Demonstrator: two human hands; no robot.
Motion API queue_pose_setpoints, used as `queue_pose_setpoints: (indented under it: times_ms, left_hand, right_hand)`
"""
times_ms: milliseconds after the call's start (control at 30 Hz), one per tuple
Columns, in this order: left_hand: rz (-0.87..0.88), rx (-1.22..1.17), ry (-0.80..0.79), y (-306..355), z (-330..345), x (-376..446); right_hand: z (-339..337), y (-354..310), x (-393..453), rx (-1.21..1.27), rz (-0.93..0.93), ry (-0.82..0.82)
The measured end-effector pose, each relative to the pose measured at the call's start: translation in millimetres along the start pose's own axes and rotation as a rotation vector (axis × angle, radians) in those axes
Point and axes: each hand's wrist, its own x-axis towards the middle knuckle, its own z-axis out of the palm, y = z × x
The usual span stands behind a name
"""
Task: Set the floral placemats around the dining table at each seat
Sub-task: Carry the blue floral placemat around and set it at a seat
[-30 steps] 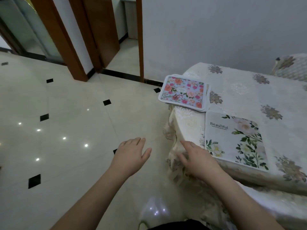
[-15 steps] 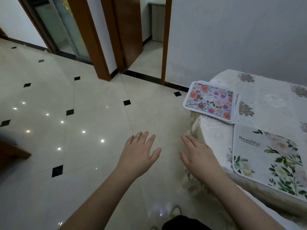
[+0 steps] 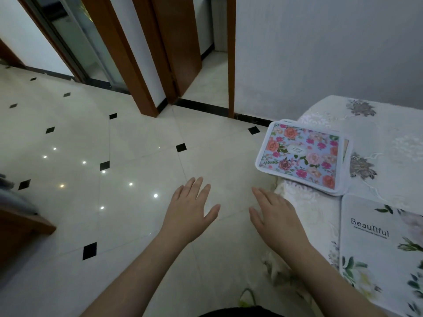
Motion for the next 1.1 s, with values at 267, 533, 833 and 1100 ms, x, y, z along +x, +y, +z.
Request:
queue_pose_setpoints:
  times_ms: [267, 533, 833, 1100]
  left_hand:
    - [-0.052, -0.043, 0.011, -29.1, -12.6, 59.4]
    - [0.077, -0.063, 0.005, -69.2, -7.6, 138.5]
    - [0.301, -0.009, 0.044, -141.7, -8.3, 218.7]
    - [0.507, -0.011, 0.088, -148.2, -0.6, 290.5]
  right_hand:
    - [7.6, 4.5, 57.5, -0.004, -0.036, -0.051]
    - [22.8, -28.3, 146.5, -0.003, -0.022, -0.05]
    - [33.1, -79.3, 246.0, -0.018, 0.081, -0.032]
    - [37.4, -60.7, 280.2, -0.084, 0.249, 0.082]
